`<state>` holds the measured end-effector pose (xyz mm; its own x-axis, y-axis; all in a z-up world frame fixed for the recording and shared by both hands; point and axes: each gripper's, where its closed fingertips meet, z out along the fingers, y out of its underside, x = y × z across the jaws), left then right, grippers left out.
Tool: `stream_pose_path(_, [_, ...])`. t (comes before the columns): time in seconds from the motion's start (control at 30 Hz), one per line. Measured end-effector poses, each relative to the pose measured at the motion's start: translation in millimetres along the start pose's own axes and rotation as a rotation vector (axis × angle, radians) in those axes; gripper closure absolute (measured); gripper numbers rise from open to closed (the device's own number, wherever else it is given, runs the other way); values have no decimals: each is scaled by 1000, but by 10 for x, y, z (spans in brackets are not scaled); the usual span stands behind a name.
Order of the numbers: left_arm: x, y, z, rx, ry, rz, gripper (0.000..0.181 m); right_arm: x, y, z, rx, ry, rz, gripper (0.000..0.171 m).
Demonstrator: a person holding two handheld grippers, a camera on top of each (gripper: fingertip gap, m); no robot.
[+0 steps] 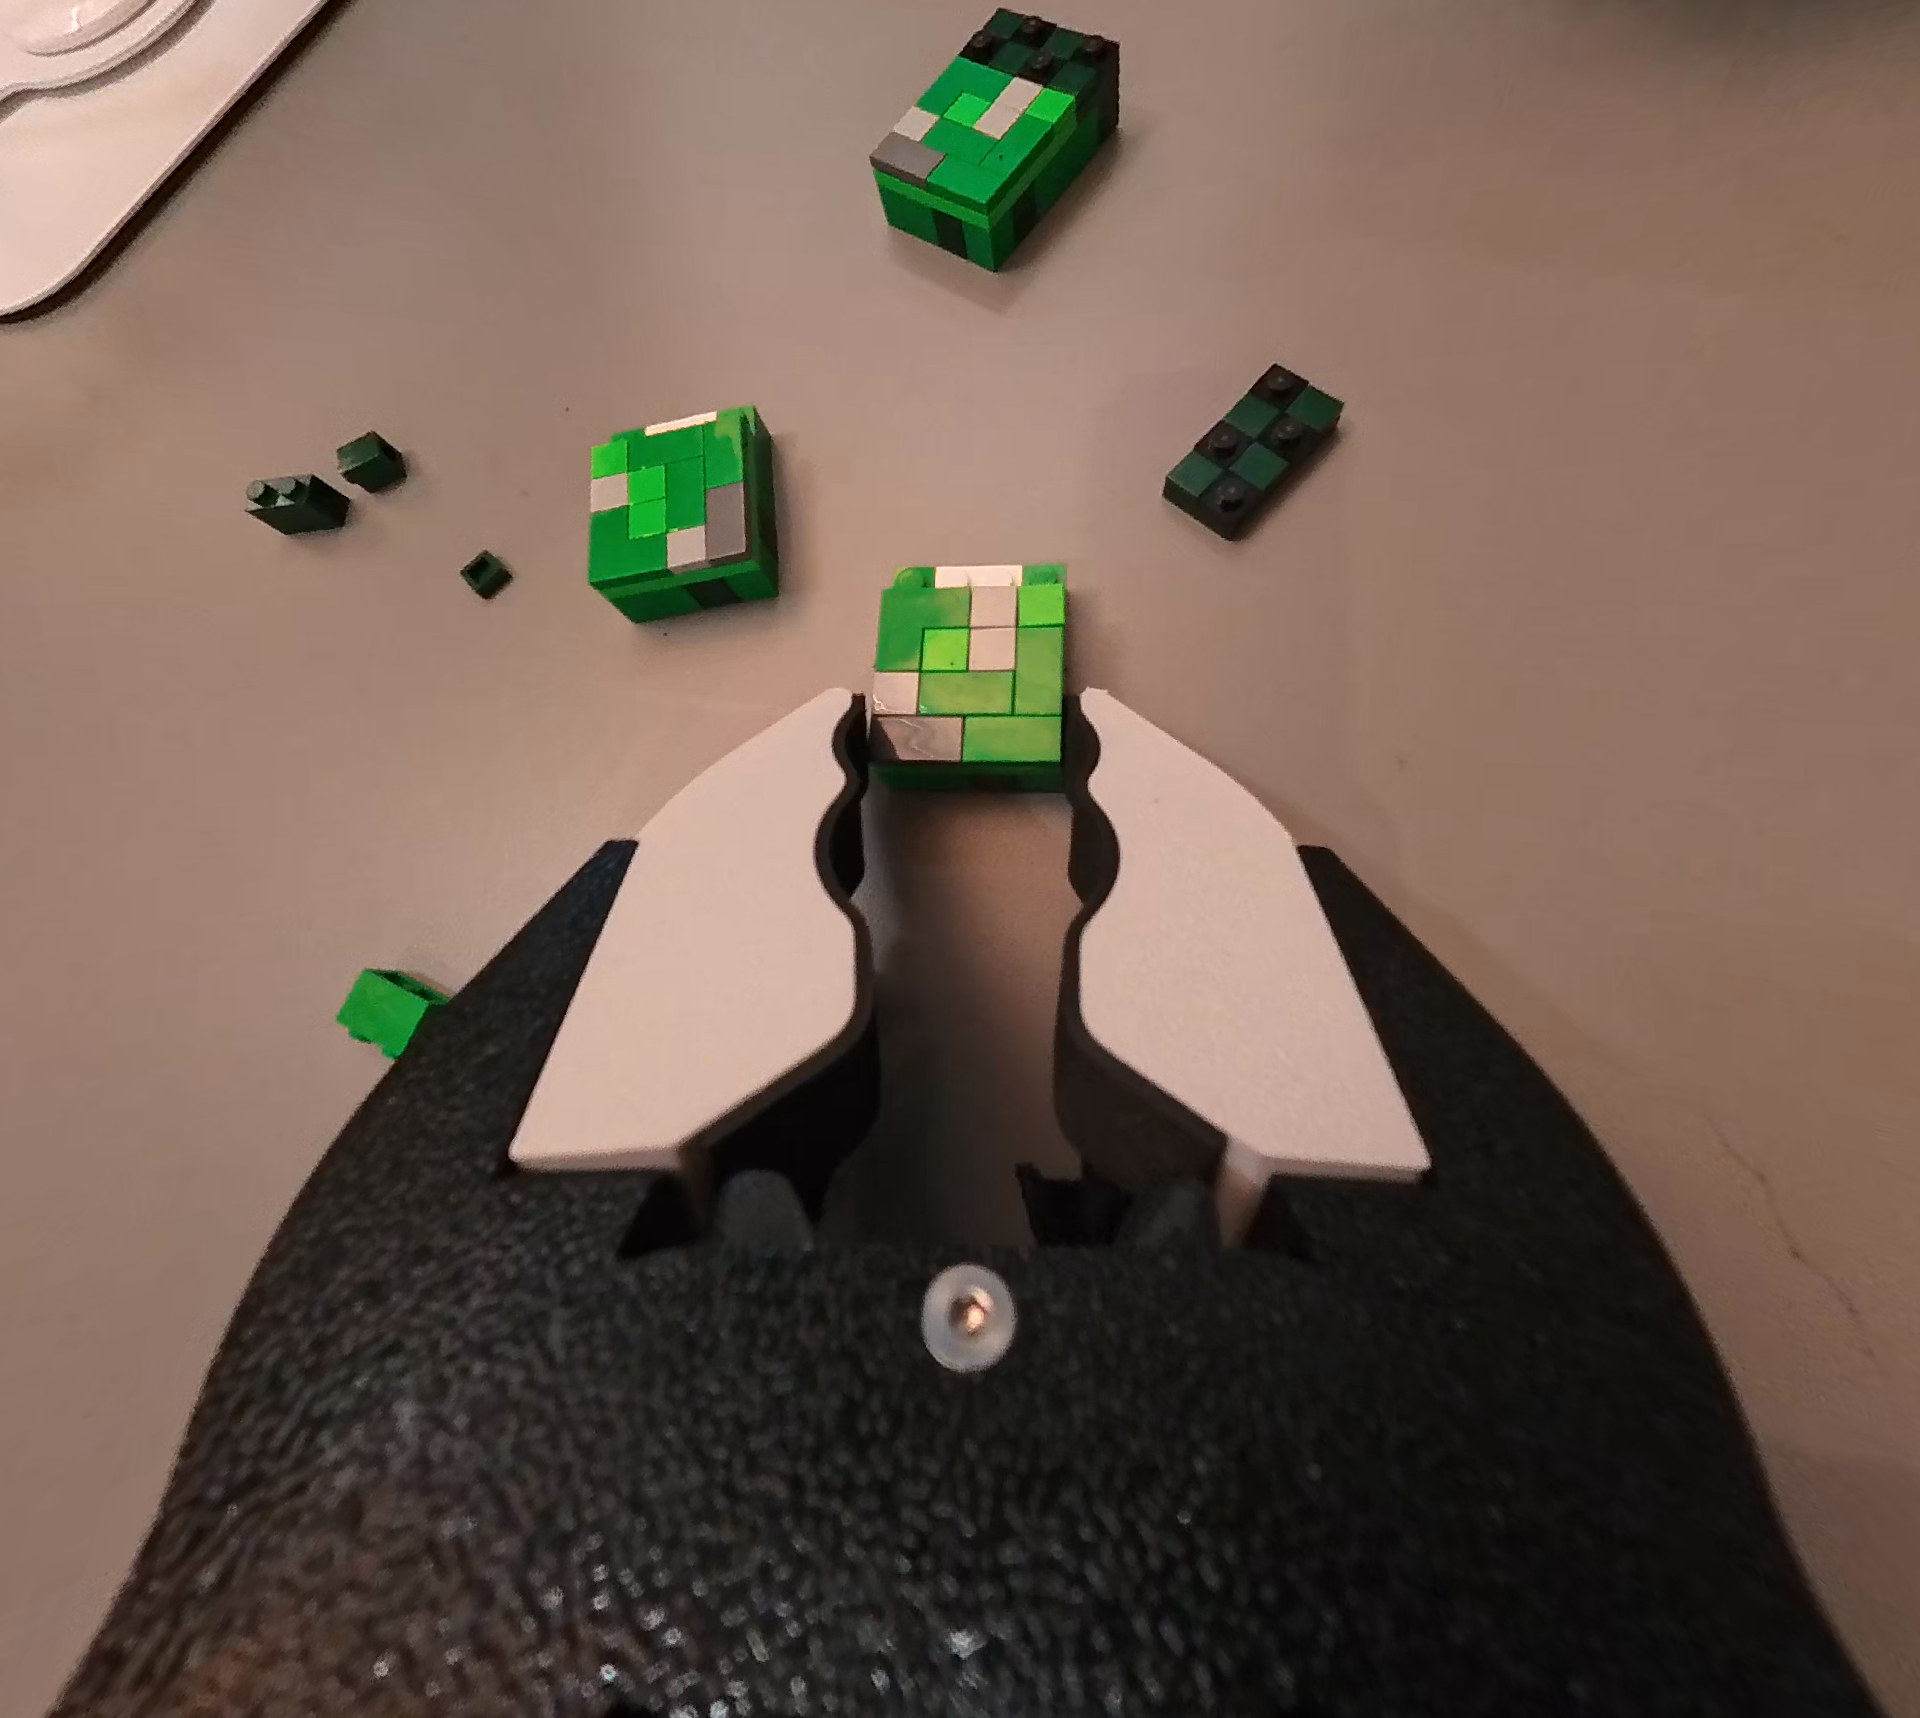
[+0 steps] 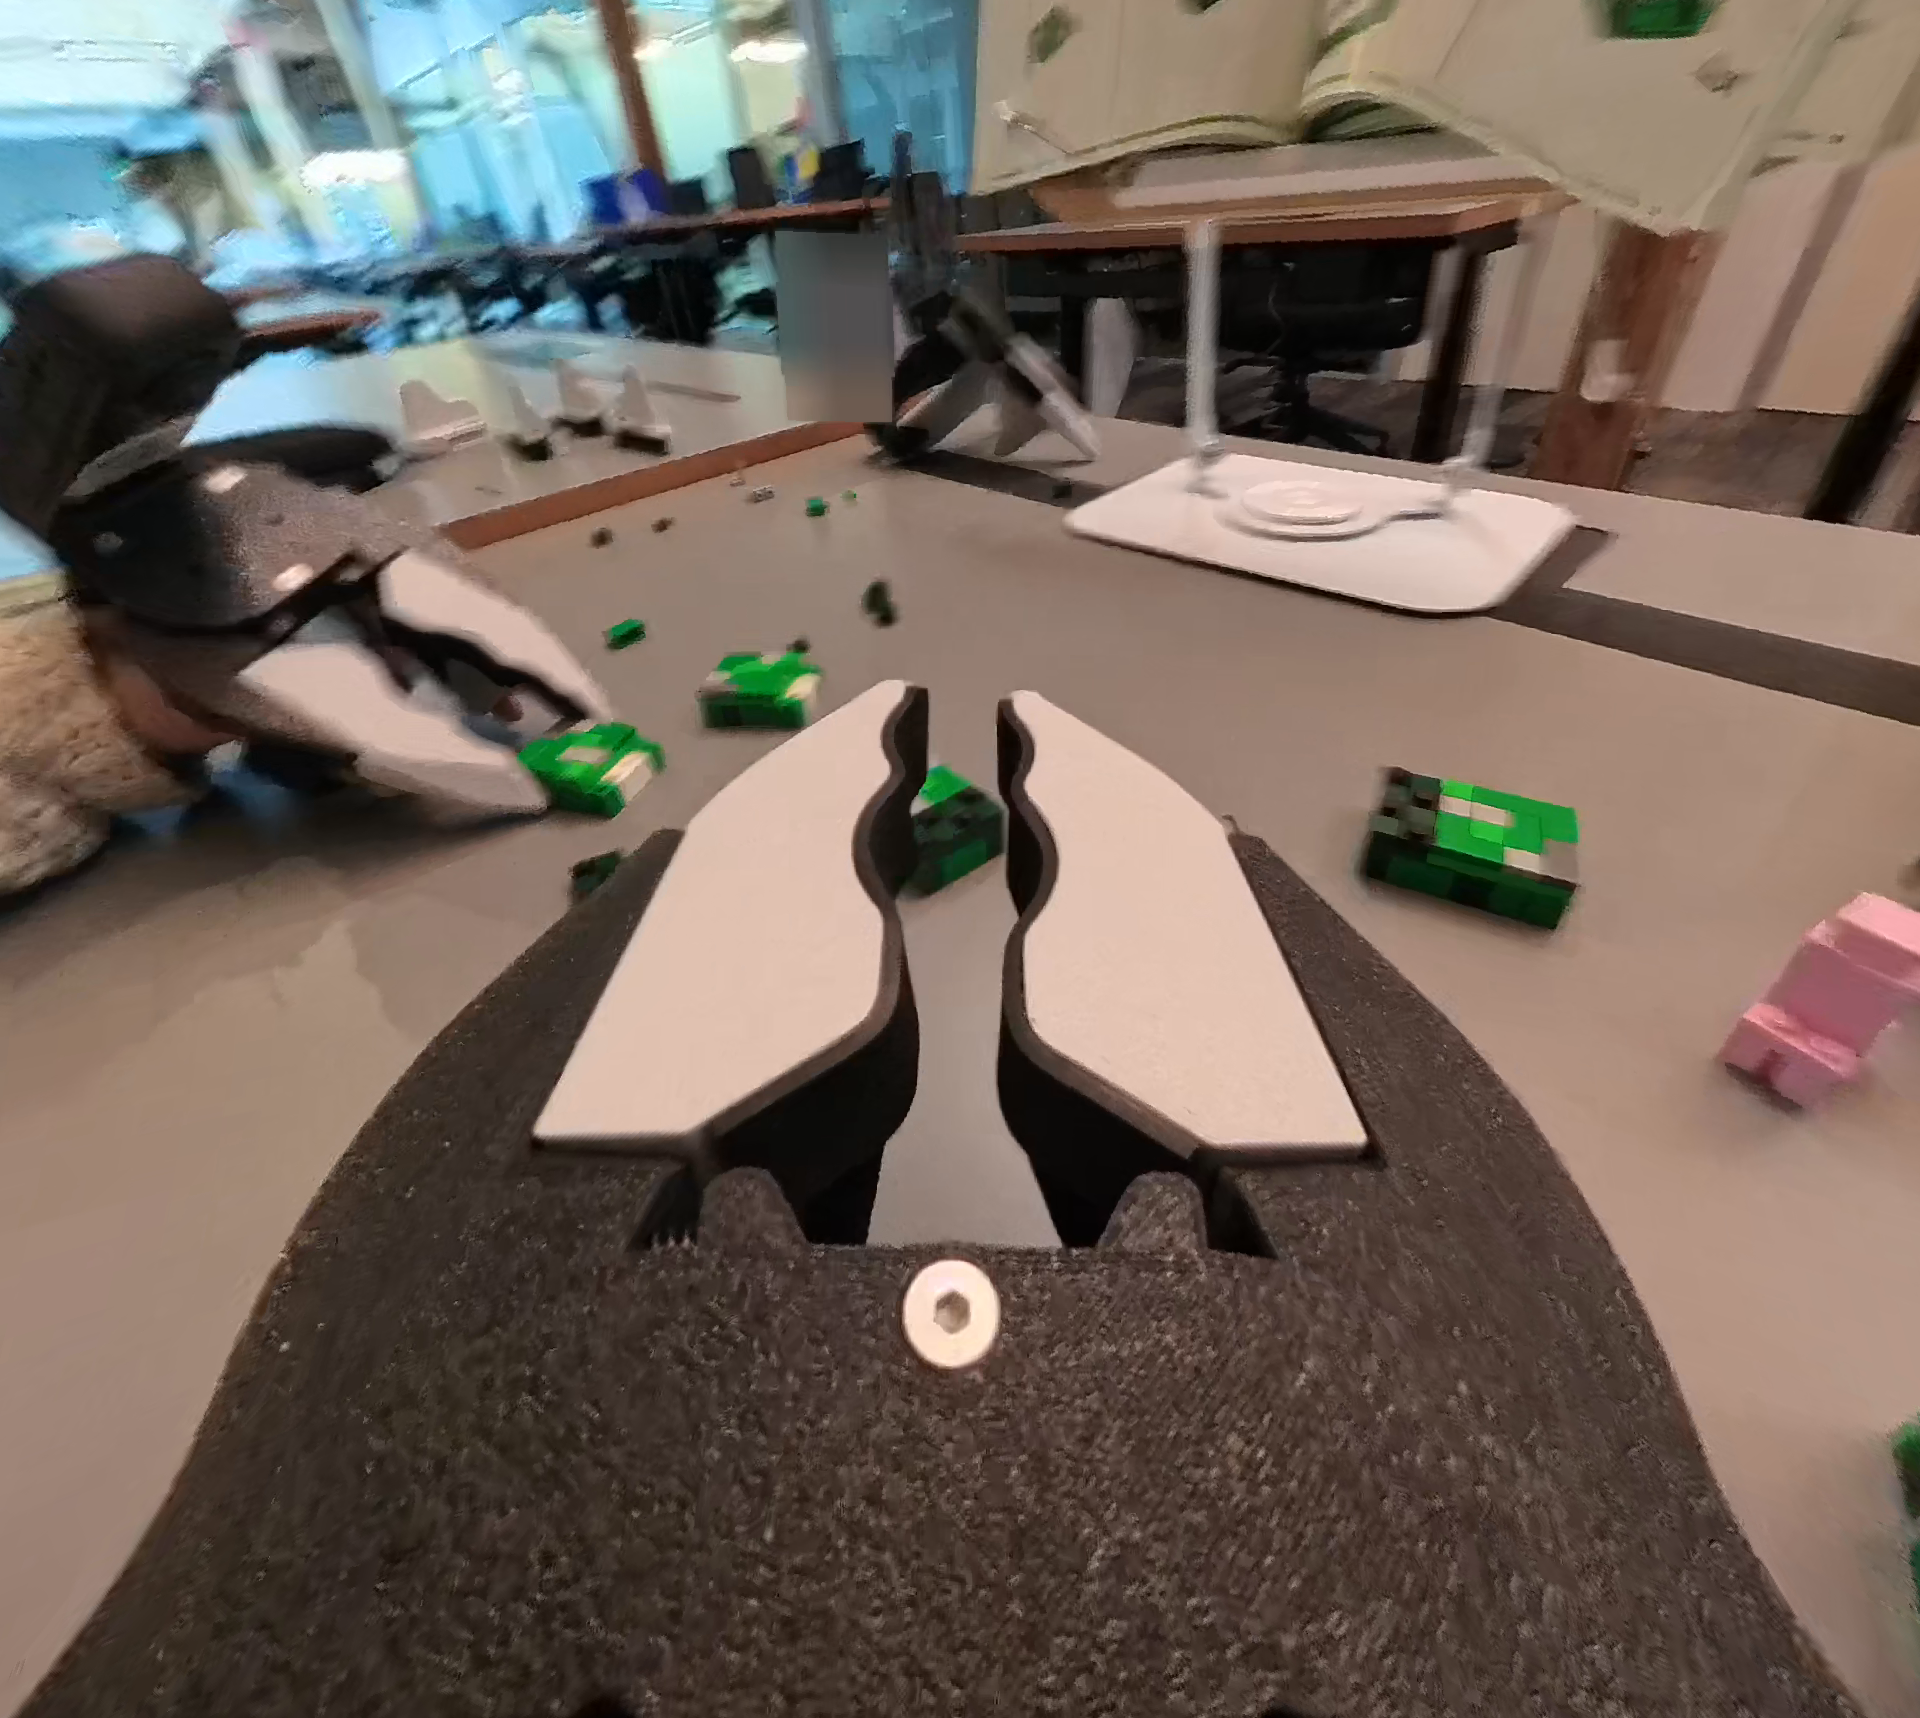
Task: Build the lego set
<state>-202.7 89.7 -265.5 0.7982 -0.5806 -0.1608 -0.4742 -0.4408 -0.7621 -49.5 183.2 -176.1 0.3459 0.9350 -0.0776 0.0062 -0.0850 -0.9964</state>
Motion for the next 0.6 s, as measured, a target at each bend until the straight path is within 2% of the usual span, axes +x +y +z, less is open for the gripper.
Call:
stream_pose_path(0.1, [2, -1, 0, 0, 1, 1, 146, -373, 243, 34, -205, -267, -37, 154])
stream_pose_path(0.23, [2, 0, 1, -1, 3, -1, 146, -739, 524, 103, -421, -467, -47, 139])
stream_pose_path(0.37, [3, 1, 2, -1, 3, -1, 146, -890, 730, 254, -552, -516, -133, 131])
stream_pose_path(0.47, [4, 0, 2, -1, 3, -1, 146, -1002, 788, 355, -606, -586, -108, 131])
stream_pose_path(0.6, [4, 0, 2, 0, 3, -1, 146, -1020, 880, 445, -672, -592, -132, 130])
